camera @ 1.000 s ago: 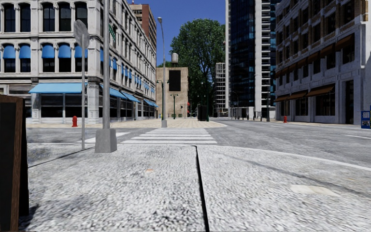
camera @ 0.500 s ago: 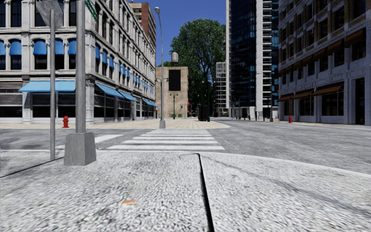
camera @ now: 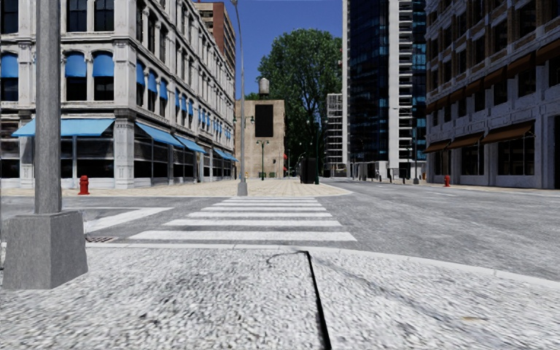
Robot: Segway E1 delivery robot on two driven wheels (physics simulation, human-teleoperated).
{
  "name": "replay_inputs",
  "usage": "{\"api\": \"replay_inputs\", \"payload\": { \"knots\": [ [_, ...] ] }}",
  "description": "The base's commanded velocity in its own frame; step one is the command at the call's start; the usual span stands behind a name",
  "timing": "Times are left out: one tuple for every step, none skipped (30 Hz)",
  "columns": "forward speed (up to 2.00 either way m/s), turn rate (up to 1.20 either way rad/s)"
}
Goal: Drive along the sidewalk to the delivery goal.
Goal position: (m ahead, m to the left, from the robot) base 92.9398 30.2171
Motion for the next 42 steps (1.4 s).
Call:
{"api": "replay_inputs", "payload": {
  "knots": [
    [2.0, 0.0],
    [2.0, 0.0],
    [2.0, 0.0],
    [2.0, 0.0],
    [2.0, 0.0],
    [2.0, 0.0],
    [2.0, 0.0],
    [2.0, 0.0],
    [2.0, 0.0],
    [2.0, 0.0],
    [2.0, 0.0],
    [2.0, 0.0],
    [2.0, 0.0],
    [2.0, 0.0],
    [2.0, 0.0],
    [2.0, 0.0],
    [2.0, 0.0],
    [2.0, 0.0],
    [2.0, 0.0],
    [2.0, 0.0],
    [2.0, 0.0],
    [2.0, 0.0],
    [2.0, 0.0],
    [2.0, 0.0],
    [2.0, 0.0],
    [2.0, 0.0],
    [2.0, 0.0],
    [2.0, 0.0],
    [2.0, 0.0],
    [2.0, 0.0],
    [2.0, 0.0],
    [2.0, 0.0],
    [1.85, 0.0],
    [1.53, 0.0],
    [1.38, 0.0],
    [1.33, 0.0],
    [1.28, 0.0],
    [1.28, 0.0],
    [1.23, 0.0],
    [1.2, 0.0],
    [1.2, 0.0],
    [1.19, 0.0]
  ]
}}
